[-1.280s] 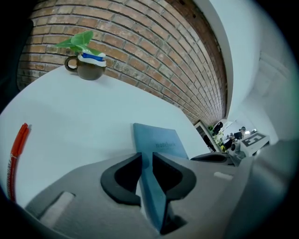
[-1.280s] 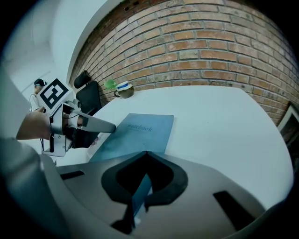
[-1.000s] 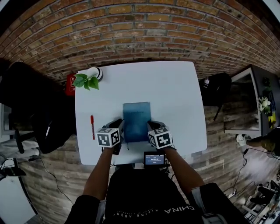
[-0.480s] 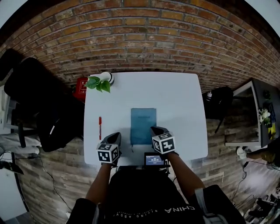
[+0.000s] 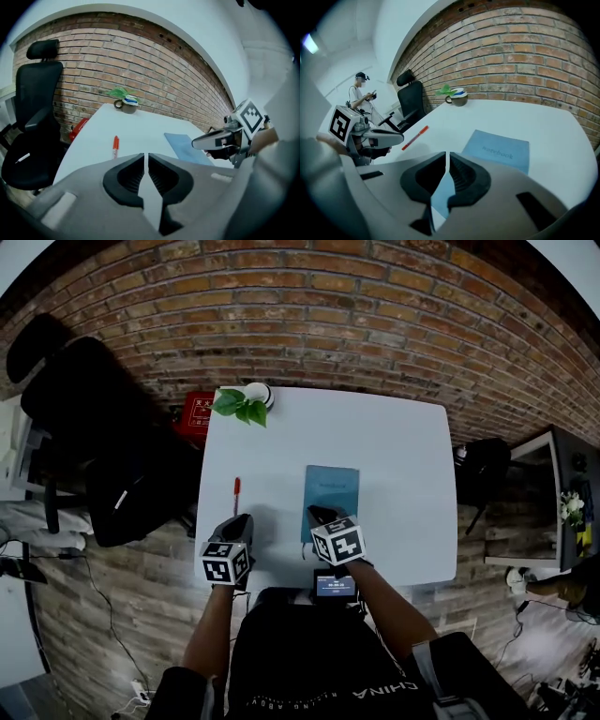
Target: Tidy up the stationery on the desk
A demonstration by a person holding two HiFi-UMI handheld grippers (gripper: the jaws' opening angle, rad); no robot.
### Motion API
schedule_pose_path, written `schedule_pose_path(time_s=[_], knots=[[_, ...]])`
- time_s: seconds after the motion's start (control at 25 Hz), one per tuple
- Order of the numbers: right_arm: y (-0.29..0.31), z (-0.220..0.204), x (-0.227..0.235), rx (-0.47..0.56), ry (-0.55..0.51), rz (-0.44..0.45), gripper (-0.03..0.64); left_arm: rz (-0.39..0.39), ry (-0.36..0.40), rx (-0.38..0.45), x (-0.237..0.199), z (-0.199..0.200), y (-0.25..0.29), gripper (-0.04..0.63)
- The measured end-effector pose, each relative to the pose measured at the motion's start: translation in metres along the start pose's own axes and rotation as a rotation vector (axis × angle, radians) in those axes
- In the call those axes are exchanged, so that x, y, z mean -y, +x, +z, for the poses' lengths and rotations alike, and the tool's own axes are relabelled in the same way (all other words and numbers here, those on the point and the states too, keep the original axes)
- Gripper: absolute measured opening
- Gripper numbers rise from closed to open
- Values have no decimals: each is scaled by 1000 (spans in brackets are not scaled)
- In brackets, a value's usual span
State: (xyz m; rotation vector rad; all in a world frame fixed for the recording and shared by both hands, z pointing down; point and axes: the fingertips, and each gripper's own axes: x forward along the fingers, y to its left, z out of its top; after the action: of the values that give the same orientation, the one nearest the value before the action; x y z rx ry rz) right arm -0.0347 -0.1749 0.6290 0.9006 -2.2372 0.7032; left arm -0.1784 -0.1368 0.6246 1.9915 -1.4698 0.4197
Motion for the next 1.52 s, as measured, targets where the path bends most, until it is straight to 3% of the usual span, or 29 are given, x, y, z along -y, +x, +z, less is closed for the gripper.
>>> schedule_pose_path(time_s=[0.12,0.24,0.52,0.88,1.12,1.52], knots=[[25,13,-35,-15,-12,37,48,20,3,11,-21,1,-14,19],[49,20,-65,-35,-7,56,58,17,-3,18,-41,0,-25,83],[100,24,-120,-64,58,47,89,26,-7,7,-81,-8,-44,89],[137,24,-145,-69,132,-67,113,67,-42,-13,-117,-29,-70,89],[144,25,-147,-75,120,-179,117,82,-61,-29,-130,-43,-83,89],[149,18,-146,-78,104,-328,53,98,-66,-34,-141,-48,-91,89]])
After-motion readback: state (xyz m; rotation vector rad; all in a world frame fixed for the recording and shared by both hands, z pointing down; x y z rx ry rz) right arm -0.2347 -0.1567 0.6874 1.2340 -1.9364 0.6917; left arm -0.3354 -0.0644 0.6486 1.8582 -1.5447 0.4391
